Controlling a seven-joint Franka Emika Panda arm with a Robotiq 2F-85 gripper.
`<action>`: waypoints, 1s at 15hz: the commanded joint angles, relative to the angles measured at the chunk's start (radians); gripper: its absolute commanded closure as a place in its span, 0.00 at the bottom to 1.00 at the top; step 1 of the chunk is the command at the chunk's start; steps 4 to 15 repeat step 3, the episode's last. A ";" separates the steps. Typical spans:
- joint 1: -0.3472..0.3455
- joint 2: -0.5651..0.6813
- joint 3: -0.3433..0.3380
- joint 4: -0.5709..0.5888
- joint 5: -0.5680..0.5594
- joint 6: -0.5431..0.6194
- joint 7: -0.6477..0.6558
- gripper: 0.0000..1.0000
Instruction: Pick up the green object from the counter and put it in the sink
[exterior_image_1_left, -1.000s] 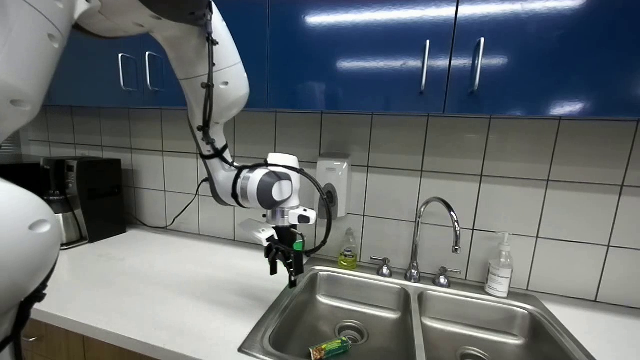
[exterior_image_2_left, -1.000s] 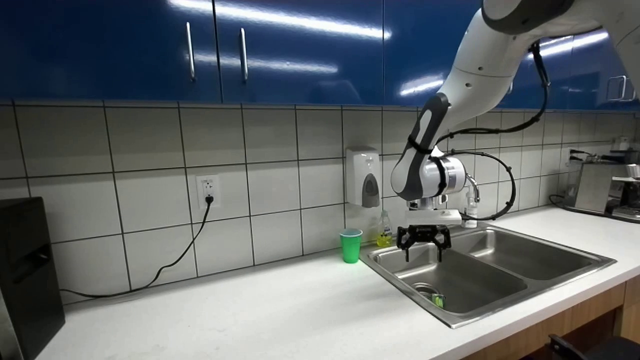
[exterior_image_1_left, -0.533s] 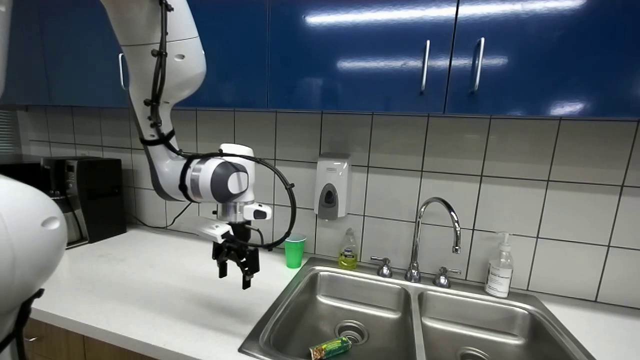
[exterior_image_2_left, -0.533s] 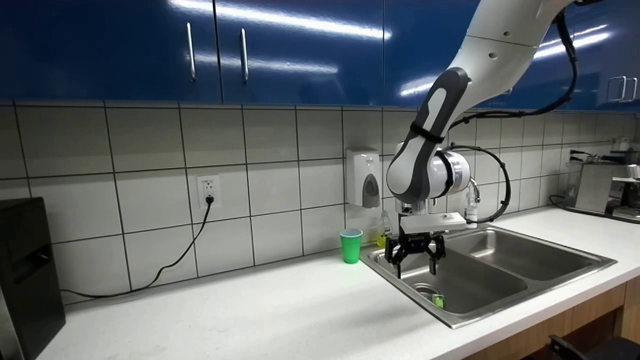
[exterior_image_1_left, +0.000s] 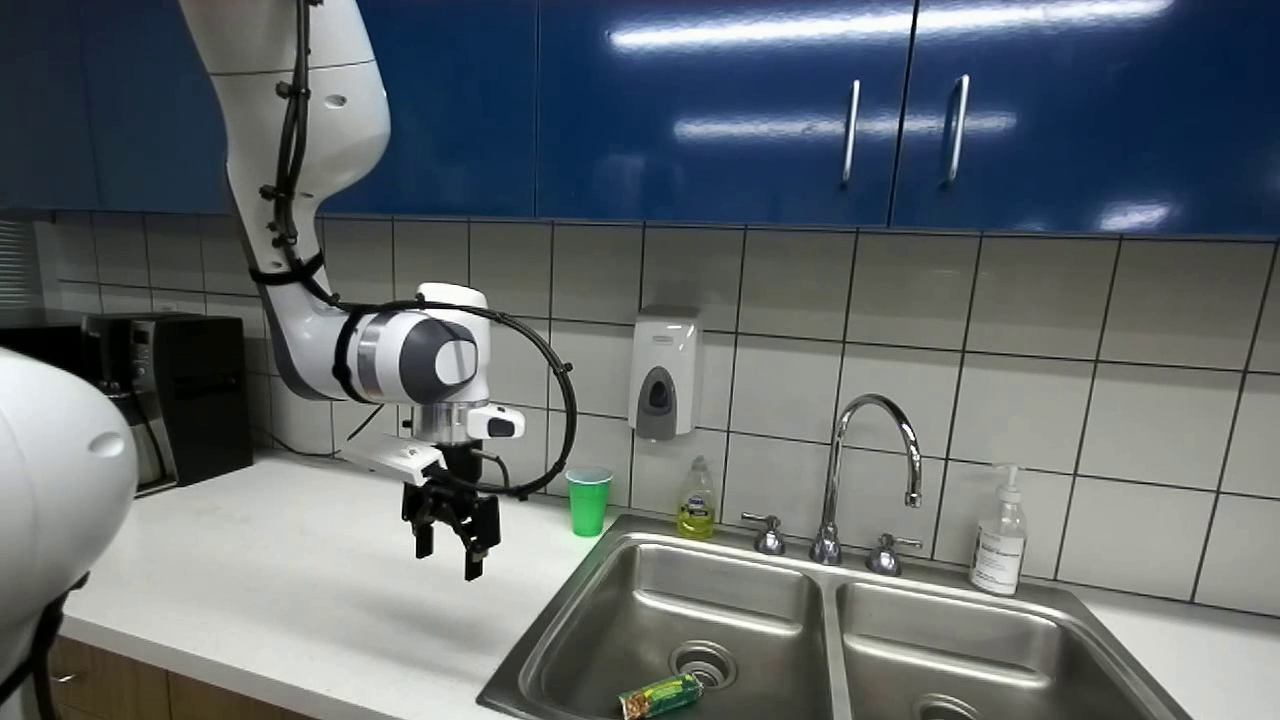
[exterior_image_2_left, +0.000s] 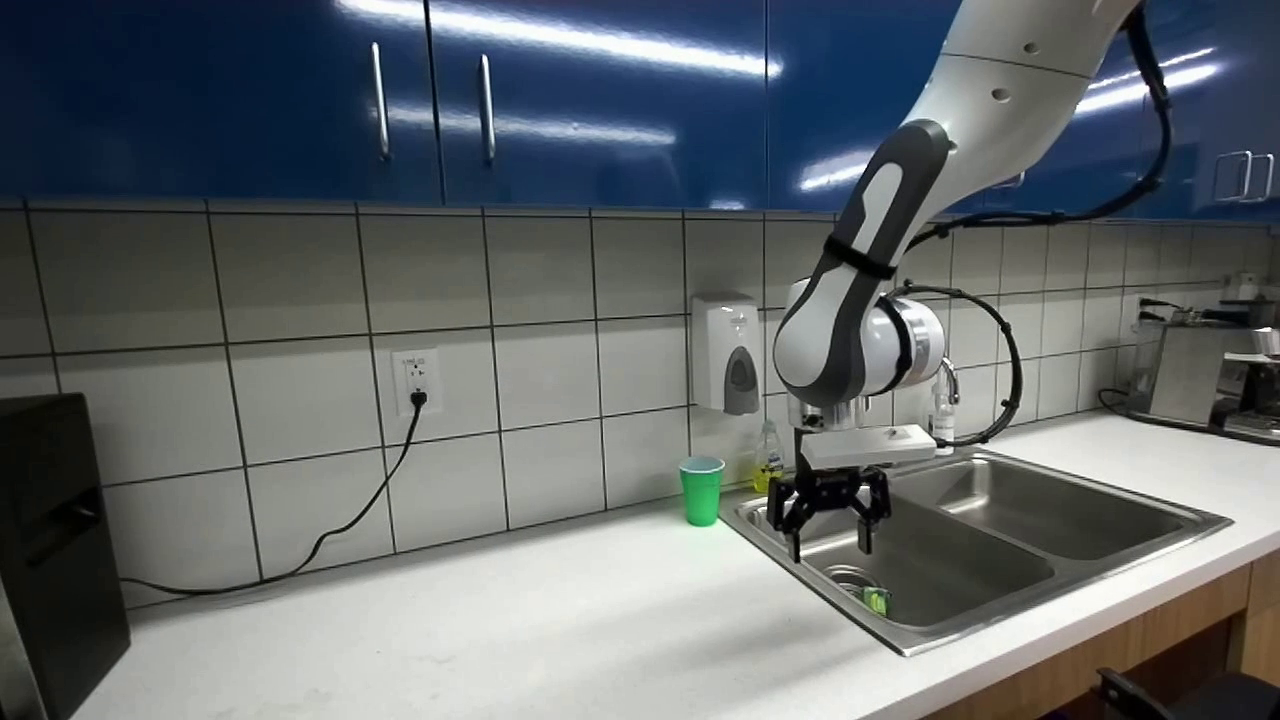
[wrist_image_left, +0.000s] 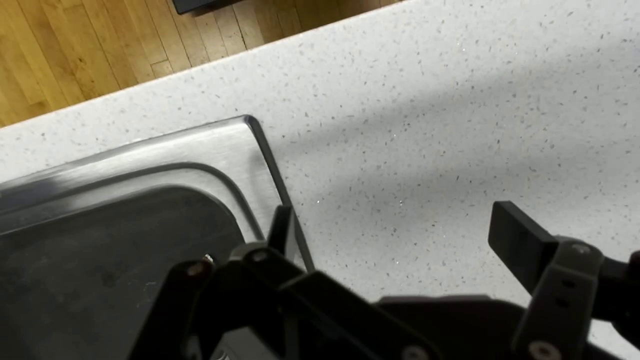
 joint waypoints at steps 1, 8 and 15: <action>-0.021 -0.001 0.020 0.001 -0.005 -0.003 0.003 0.00; -0.021 -0.001 0.020 0.001 -0.005 -0.003 0.003 0.00; -0.021 -0.001 0.020 0.001 -0.005 -0.003 0.003 0.00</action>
